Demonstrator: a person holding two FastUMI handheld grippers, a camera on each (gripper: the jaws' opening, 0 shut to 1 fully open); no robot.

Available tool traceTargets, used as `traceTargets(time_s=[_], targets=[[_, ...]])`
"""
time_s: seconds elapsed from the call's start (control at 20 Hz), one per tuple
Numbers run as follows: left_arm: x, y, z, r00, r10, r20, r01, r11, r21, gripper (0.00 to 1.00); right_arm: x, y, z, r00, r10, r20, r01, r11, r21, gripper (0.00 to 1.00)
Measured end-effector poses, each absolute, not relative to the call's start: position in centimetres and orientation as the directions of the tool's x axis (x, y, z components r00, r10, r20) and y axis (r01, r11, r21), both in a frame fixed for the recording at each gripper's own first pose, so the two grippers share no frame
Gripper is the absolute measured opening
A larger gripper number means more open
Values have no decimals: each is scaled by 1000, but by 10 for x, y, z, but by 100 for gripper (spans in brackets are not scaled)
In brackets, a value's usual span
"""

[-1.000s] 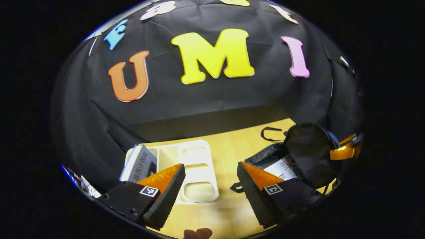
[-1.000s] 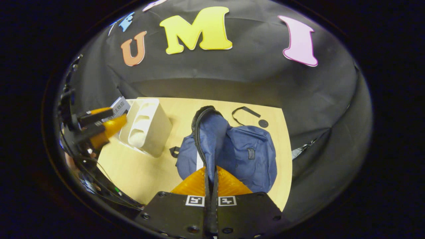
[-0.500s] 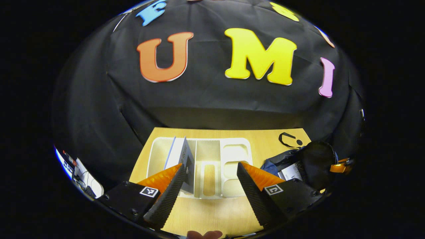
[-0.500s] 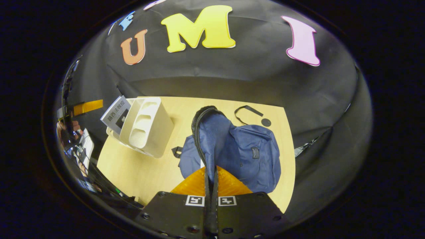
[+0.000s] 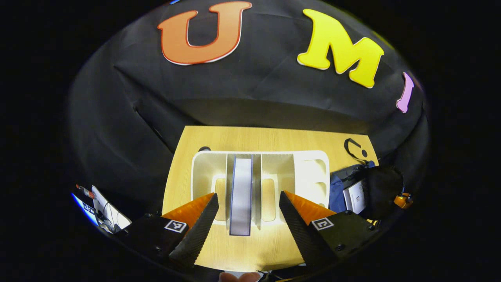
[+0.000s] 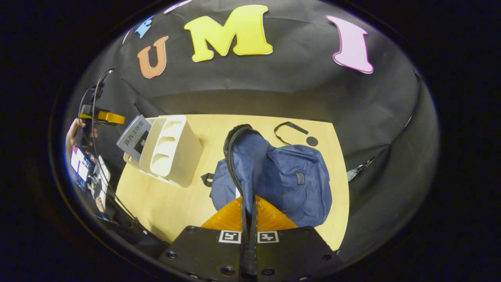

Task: Open the schoolbag, grab two books from the bookshelf and put them into the schoolbag.

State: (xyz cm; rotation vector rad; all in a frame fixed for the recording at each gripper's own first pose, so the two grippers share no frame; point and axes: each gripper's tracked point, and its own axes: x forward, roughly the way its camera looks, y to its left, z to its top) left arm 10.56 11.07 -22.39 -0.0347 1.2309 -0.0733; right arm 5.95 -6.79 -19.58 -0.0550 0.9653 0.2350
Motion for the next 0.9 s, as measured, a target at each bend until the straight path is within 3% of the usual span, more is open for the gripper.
traceTargets(time_s=[0.4,0.7,0.85,0.9], targets=[[95,107,-272,96,-131,-987,17,991,-130,100,60,-76,-198,540,167,-825,-188,979,76,0],[89,112,-298,-18,-135,-991,-6,991,-135,99,59,-80,-199,536,163,-829,-174,981,81,1],[86,113,-305,-62,-130,-990,-9,992,-129,90,59,-81,-200,536,161,-828,-170,982,81,1],[86,114,-307,-68,-122,-990,-4,993,-122,94,59,-81,-200,536,160,-829,-168,982,81,0]])
